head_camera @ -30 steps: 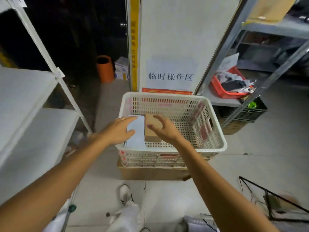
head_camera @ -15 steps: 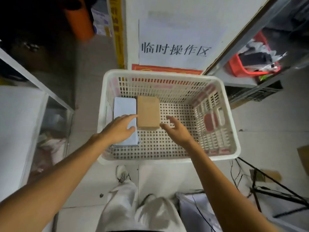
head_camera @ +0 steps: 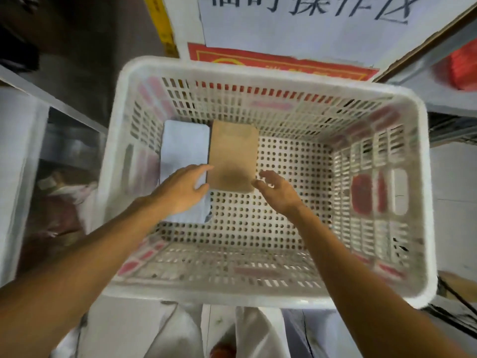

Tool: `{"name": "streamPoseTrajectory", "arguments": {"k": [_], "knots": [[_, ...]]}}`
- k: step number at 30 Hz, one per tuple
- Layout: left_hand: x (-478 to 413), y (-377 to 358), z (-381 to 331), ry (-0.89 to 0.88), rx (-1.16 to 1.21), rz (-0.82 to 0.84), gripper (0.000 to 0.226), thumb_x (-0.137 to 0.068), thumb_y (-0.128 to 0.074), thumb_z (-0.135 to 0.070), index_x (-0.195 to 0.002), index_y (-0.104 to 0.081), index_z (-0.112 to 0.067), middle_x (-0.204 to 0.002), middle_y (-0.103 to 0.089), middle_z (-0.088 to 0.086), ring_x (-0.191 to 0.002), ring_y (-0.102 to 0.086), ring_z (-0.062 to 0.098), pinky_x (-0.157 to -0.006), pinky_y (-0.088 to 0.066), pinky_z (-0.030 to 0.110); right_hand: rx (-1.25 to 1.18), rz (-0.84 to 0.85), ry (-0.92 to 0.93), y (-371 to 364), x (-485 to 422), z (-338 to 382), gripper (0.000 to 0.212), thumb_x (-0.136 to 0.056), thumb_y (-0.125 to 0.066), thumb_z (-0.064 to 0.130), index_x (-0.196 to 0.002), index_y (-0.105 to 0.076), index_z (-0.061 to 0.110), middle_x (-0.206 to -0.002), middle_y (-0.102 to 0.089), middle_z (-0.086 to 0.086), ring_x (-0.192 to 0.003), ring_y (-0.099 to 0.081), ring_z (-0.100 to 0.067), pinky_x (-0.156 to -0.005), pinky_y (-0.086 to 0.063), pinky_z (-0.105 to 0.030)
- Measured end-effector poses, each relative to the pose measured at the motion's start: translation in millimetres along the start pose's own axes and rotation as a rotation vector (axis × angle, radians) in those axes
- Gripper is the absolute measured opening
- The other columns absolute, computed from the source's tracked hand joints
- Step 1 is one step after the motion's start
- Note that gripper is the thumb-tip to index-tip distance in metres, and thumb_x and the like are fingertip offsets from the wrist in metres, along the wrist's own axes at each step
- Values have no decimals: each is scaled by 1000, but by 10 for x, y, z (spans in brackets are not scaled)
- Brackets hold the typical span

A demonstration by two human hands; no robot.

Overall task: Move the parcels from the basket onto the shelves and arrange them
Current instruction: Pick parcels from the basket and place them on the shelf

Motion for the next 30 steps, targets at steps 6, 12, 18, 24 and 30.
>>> {"name": "streamPoseTrajectory", "arguments": {"k": [6,12,18,24,30], "knots": [[-338,-220,-45,18,80,-96,49,-96,-50,-12,-144,-40,-17,-148,-40,4,-135,-36,21,-103,-26,20,-131,15,-58,-75,-565,-274,49,-96,-55,41,-139,-44,21,-142,-50,-7,-86,-60,-12,-53,-45,-15],[-649,-484,-61,137,-4,-175,56,-94,-49,-14,-146,-32,-21,-156,-22,1,-140,-25,22,-109,-32,35,-270,11,-68,-271,-824,-390,49,-94,-61,28,-139,-44,16,-133,-56,-8,-103,-58,-19,-76,-48,-22],[-731,-530,-27,217,9,-289,58,-85,-57,-13,-140,-40,-17,-146,-24,8,-129,-29,31,-107,-36,39,-336,-23,-73,-312,-903,-491,53,-94,-60,24,-142,-39,19,-132,-56,-3,-104,-58,-17,-78,-52,-27],[-751,-693,-71,211,156,-258,71,-85,-59,-16,-147,-24,-21,-127,-31,10,-111,-46,27,-89,-43,28,-201,-128,-54,-78,-873,-625,57,-92,-63,32,-142,-42,15,-133,-52,-11,-116,-56,-26,-97,-51,-41],[-842,-954,30,291,309,-243,78,-86,-67,-27,-151,-22,-21,-129,-39,9,-111,-52,25,-97,-47,43,-71,-203,-86,132,-852,-855,52,-90,-64,39,-131,-45,13,-126,-50,-9,-104,-55,-20,-93,-52,-39]]}}
Point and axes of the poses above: each hand's wrist, its own x-axis away from the middle knuckle, its own y-axis out of the back of the hand, z = x × y, the point moved 10 cm from there along -x, towards the middle knuckle
